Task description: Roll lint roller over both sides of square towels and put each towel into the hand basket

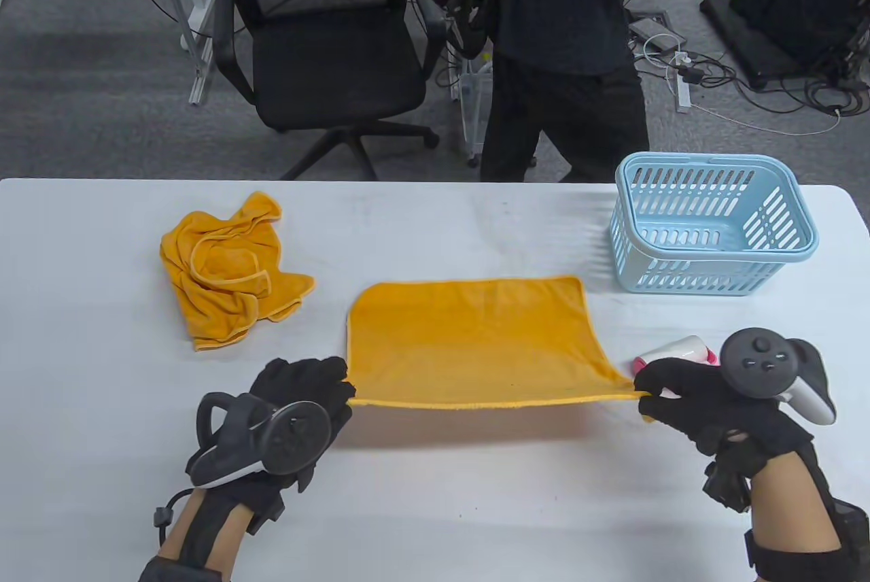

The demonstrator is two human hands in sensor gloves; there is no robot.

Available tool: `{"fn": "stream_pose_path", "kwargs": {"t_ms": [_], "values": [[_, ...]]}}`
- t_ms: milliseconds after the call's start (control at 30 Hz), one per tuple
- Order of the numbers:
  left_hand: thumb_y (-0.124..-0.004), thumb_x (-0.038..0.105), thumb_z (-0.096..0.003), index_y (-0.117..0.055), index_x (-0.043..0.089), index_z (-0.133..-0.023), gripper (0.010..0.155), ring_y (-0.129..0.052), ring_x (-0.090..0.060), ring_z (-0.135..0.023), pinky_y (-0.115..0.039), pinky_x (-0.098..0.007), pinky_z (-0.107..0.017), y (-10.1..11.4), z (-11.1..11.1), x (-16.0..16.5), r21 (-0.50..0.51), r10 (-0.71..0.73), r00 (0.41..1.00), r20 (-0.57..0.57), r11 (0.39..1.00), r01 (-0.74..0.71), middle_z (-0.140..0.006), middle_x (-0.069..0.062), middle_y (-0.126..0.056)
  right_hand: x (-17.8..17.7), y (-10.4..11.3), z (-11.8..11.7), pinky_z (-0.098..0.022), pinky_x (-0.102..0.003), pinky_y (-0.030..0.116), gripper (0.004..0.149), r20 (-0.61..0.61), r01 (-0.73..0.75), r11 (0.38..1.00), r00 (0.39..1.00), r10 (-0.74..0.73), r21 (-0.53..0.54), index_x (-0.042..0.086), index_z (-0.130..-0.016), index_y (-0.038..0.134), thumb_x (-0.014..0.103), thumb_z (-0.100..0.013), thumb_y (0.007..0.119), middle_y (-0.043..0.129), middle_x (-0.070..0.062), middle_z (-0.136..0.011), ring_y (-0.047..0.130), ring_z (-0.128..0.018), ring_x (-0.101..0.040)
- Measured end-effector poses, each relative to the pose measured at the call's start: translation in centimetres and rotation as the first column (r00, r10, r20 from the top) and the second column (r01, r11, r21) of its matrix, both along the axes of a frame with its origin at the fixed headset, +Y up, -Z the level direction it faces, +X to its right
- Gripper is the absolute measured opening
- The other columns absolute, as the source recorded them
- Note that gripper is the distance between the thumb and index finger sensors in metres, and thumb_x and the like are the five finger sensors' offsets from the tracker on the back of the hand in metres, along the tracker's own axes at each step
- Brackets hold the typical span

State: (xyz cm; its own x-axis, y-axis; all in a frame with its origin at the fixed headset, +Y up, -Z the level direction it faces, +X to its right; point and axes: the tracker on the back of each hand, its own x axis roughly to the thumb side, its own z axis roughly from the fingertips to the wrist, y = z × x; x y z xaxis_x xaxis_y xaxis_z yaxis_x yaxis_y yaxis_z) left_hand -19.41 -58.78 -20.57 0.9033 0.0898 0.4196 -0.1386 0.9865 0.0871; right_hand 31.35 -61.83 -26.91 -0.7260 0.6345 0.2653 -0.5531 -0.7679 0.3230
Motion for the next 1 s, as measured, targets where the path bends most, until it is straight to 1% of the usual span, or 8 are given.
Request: {"fn": "stream_pose_path", "kwargs": {"t_ms": [167,267,367,467,533,667,833,1000], "values": [[-0.071,0.043,-0.054,-0.082,0.027,-0.089,0.04,-0.084,-0.034,-0.097,-0.061,-0.067,-0.073,8.6,2.2,-1.4,0.191,0.1,0.994,-0.033,0.977,-0.092,-0.109,0.0,-0.076,0.5,9.3,2.0,-0.065,-0.071,0.058,0.04,-0.03,0.147,0.973,0.989,-0.144,0.179,0.017,-0.086,0.083,0.037,-0.052,0.089,0.082,-0.014,-0.095,0.073,-0.094,-0.047],[-0.072,0.044,-0.0541,-0.085,0.026,-0.088,0.04,-0.085,-0.034,-0.096,-0.062,-0.067,-0.073,12.7,3.3,-1.9,0.279,0.138,0.989,-0.052,0.953,-0.119,-0.108,0.0,-0.078,0.6,13.4,2.6,-0.066,-0.071,0.058,0.04,-0.073,0.253,0.938,0.967,-0.243,0.236,0.016,-0.086,0.083,0.037,-0.052,0.088,0.082,-0.013,-0.095,0.073,-0.095,-0.047],[-0.074,0.046,-0.0538,-0.087,0.026,-0.086,0.04,-0.088,-0.034,-0.095,-0.062,-0.068,-0.073,15.1,3.2,-2.4,0.308,0.161,0.984,-0.075,0.942,-0.131,-0.106,0.001,-0.081,0.8,15.7,2.1,-0.066,-0.071,0.058,0.04,-0.083,0.316,0.917,0.949,-0.305,0.243,0.016,-0.086,0.083,0.038,-0.053,0.088,0.082,-0.013,-0.095,0.073,-0.095,-0.047],[-0.075,0.048,-0.0534,-0.09,0.026,-0.083,0.039,-0.089,-0.033,-0.094,-0.062,-0.068,-0.073,15.7,1.3,-2.8,0.265,0.195,0.975,-0.104,0.95,-0.162,-0.105,0.002,-0.083,1.0,15.6,0.1,-0.066,-0.071,0.058,0.041,-0.022,0.327,0.921,0.944,-0.33,0.212,0.016,-0.087,0.082,0.038,-0.053,0.087,0.081,-0.013,-0.095,0.072,-0.095,-0.047],[-0.077,0.049,-0.0529,-0.09,0.026,-0.082,0.039,-0.089,-0.034,-0.094,-0.062,-0.068,-0.073,14.6,-0.8,-3.0,0.208,0.221,0.967,-0.125,0.959,-0.192,-0.105,0.002,-0.084,0.8,14.1,-1.8,-0.066,-0.071,0.058,0.041,0.04,0.32,0.933,0.943,-0.33,0.166,0.015,-0.087,0.082,0.038,-0.053,0.087,0.081,-0.013,-0.095,0.072,-0.095,-0.047],[-0.079,0.05,-0.0516,-0.091,0.028,-0.081,0.039,-0.089,-0.033,-0.093,-0.062,-0.068,-0.073,9.3,-6.2,-2.8,0.048,0.195,0.962,-0.189,0.981,-0.19,-0.104,0.002,-0.083,-0.6,8.7,-5.8,-0.066,-0.07,0.058,0.04,0.167,0.271,0.96,0.946,-0.279,0.074,0.016,-0.086,0.081,0.038,-0.053,0.087,0.08,-0.013,-0.096,0.072,-0.095,-0.047],[-0.081,0.048,-0.0503,-0.088,0.033,-0.084,0.037,-0.09,-0.032,-0.091,-0.065,-0.065,-0.072,-1.6,-12.9,-1.5,-0.188,0.032,0.96,-0.277,0.978,-0.087,-0.103,0.003,-0.083,-3.8,-1.2,-10.2,-0.064,-0.068,0.062,0.039,0.326,0.118,0.989,0.942,-0.081,-0.095,0.017,-0.086,0.081,0.036,-0.052,0.087,0.079,-0.014,-0.096,0.073,-0.093,-0.047],[-0.081,0.046,-0.0498,-0.087,0.034,-0.084,0.037,-0.091,-0.031,-0.089,-0.068,-0.062,-0.071,-10.5,-17.0,-0.5,-0.339,-0.051,0.929,-0.366,0.937,-0.082,-0.102,0.003,-0.083,-6.3,-7.9,-12.8,-0.062,-0.065,0.067,0.039,0.476,-0.028,0.985,0.873,0.107,-0.171,0.018,-0.085,0.081,0.036,-0.051,0.087,0.08,-0.013,-0.094,0.077,-0.09,-0.046]]}}
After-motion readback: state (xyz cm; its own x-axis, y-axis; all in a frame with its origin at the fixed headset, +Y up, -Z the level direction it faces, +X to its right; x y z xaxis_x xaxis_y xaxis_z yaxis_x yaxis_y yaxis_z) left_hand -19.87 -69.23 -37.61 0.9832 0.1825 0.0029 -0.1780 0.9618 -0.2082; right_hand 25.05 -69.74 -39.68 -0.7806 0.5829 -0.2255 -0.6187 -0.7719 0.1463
